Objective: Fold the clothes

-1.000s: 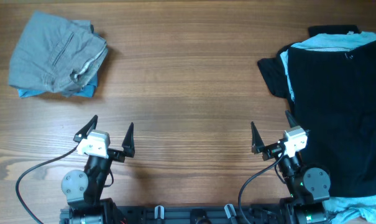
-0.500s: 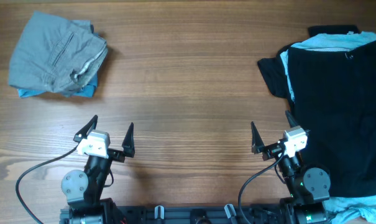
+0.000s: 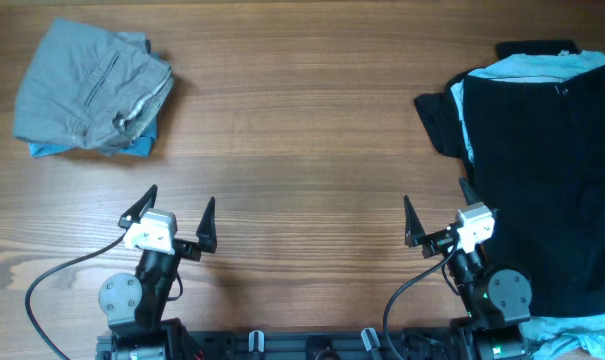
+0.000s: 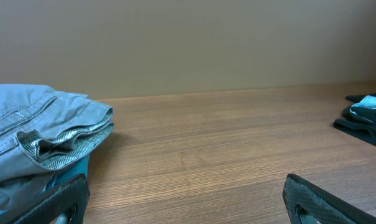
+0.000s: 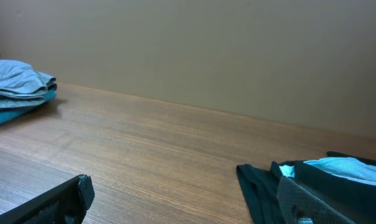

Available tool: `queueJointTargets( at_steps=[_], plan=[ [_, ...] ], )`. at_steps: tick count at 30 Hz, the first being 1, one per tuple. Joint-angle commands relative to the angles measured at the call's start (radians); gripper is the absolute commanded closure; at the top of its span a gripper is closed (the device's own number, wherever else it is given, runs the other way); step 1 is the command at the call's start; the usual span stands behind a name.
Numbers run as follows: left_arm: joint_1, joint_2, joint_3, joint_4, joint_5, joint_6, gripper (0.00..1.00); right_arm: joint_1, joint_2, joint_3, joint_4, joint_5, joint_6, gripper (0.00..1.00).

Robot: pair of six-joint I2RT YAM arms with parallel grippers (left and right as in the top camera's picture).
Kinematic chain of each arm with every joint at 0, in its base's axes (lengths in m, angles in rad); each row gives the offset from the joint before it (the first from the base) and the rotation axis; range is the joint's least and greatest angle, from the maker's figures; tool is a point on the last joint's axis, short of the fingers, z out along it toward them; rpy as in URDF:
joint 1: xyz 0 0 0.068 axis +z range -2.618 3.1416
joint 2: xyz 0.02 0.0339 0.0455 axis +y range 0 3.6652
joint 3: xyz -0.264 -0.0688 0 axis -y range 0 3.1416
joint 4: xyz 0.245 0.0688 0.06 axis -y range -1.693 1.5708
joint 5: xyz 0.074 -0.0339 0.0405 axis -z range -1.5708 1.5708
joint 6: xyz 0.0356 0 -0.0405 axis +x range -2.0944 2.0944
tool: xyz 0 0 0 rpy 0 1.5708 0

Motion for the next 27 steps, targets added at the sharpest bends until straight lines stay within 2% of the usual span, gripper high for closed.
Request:
queueJointTargets(
  at_steps=[1,11,14,18,27],
  plan=[
    [-0.005,-0.009,-0.005,0.0,-0.006,-0.005,0.0,-0.006,-0.005,-0.001,0.006,-0.02,-0.008,0.0],
    [-0.005,-0.009,-0.005,0.0,-0.006,-0.005,0.0,-0.006,-0.005,-0.001,0.006,-0.02,-0.008,0.0],
    [-0.005,-0.009,-0.005,0.01,-0.006,-0.005,0.0,-0.006,-0.005,0.0,0.008,0.007,-0.055,0.0],
    [-0.005,-0.004,-0.005,0.0,0.06,-0.006,0.0,-0.006,-0.005,-0.001,0.006,-0.039,-0.023,0.0],
    [-0.005,0.036,-0.005,0.012,0.062,-0.006,0.0,-0.006,-0.005,-0.001,0.008,-0.039,-0.02,0.0]
  ],
)
